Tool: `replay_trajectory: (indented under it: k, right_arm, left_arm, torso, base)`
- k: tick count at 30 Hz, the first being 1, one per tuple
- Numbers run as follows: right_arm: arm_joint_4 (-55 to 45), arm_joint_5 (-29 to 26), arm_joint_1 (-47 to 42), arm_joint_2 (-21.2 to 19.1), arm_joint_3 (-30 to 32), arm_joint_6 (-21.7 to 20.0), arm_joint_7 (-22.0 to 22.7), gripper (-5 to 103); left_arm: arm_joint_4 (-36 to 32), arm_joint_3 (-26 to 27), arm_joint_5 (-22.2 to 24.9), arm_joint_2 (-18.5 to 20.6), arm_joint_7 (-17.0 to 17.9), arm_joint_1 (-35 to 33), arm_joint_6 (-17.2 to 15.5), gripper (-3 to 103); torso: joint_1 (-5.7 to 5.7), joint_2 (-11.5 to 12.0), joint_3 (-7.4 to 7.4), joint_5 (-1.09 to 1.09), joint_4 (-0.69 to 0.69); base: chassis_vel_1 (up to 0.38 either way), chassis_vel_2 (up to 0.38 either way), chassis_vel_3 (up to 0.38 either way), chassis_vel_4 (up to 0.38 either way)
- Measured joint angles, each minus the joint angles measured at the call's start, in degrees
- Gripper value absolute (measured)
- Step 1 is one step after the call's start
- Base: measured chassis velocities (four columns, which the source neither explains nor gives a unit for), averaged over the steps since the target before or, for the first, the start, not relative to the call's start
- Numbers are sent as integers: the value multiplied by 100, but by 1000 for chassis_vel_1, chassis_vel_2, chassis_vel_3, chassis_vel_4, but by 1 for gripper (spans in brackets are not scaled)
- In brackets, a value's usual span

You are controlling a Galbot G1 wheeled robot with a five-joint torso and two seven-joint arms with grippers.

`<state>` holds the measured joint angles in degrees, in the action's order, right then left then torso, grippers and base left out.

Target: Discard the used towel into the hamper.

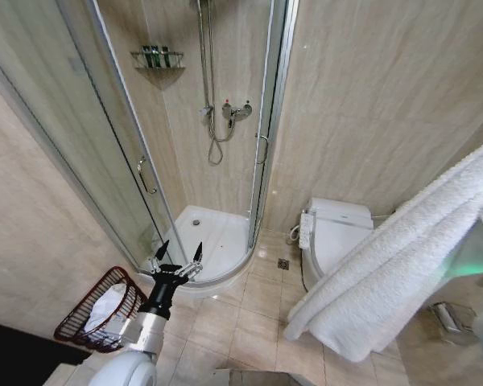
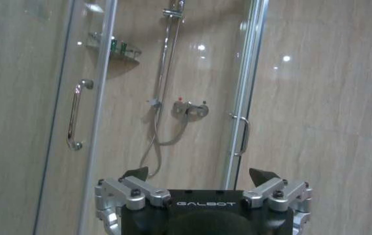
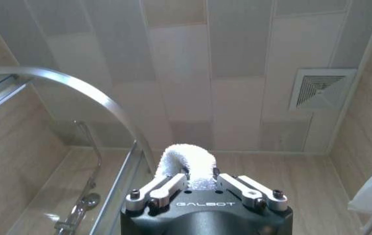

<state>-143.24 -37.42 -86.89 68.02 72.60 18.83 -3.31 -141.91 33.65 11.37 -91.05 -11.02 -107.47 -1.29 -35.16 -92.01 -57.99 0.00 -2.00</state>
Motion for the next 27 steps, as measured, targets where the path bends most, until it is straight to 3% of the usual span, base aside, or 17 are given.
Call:
replay_trajectory:
  k: [27]
  right_arm:
    - [0, -337, 19, -65, 100, 78, -101, 8]
  left_arm:
    - [0, 0, 0, 0, 0, 0, 0, 100]
  torso:
    - [27, 60, 31, 0, 1]
  base:
    - [0, 0, 0, 0]
